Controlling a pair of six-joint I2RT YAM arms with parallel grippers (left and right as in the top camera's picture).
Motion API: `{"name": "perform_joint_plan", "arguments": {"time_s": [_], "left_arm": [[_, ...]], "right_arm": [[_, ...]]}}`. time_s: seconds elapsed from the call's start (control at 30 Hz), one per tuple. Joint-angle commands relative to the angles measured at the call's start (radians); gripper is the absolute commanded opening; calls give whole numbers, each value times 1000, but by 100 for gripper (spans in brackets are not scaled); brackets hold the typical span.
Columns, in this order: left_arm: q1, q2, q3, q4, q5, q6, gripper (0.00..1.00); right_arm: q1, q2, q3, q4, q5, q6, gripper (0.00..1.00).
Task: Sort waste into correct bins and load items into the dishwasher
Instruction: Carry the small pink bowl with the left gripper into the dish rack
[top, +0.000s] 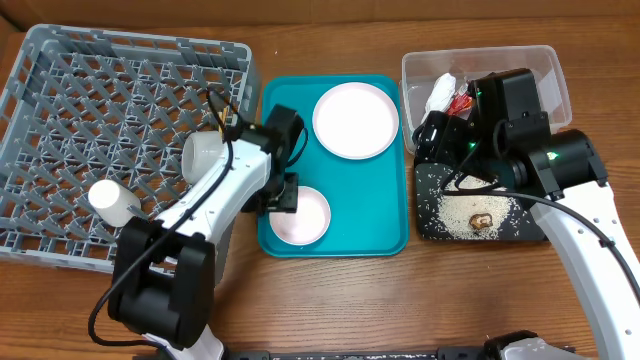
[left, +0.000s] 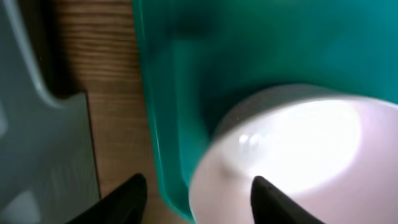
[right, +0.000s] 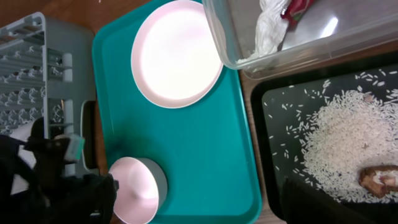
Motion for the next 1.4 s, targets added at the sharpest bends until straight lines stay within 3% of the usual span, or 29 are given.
{"name": "perform_joint_plan", "arguments": {"time_s": [0.0,0.17,0.23,0.33,0.5,0.63,0.7,0.83,0.93,1.03,1.23,1.37], "left_arm": [[12,-11,-101,92,-16,21,47],[12,-11,-130,209,31,23,22],[12,-11,-130,235,91,42,6],[12,-14,-113,216,163,47,4],[50,-82,68,50,114,47,4],[114,-184,249,-74,-64,47,4],[151,-232,319,-106,-228,48,4],[215,-293,354,-65,-620,168,4],[261,-286,352,-38,-819,223,4],[319,-248,343,-23,-909,285,4],[383,-107,341,-10,-1120,284,4],[396,-13,341,40,-1162,287,4]], "right_arm": [[-2,-10,19,5,1,1,86],[-2,-10,19,9,1,1,86],[-2,-10,19,10,1,1,86],[-2,-10,19,8,1,1,86],[-2,-10,19,8,2,1,86],[-2,-10,19,8,1,1,86],[-2,-10,19,5,1,1,86],[-2,-10,19,5,2,1,86],[-2,-10,19,5,2,1,86],[-2,-10,19,5,2,1,86],[-2,-10,19,5,13,0,86],[-2,-10,19,5,13,0,86]]}}
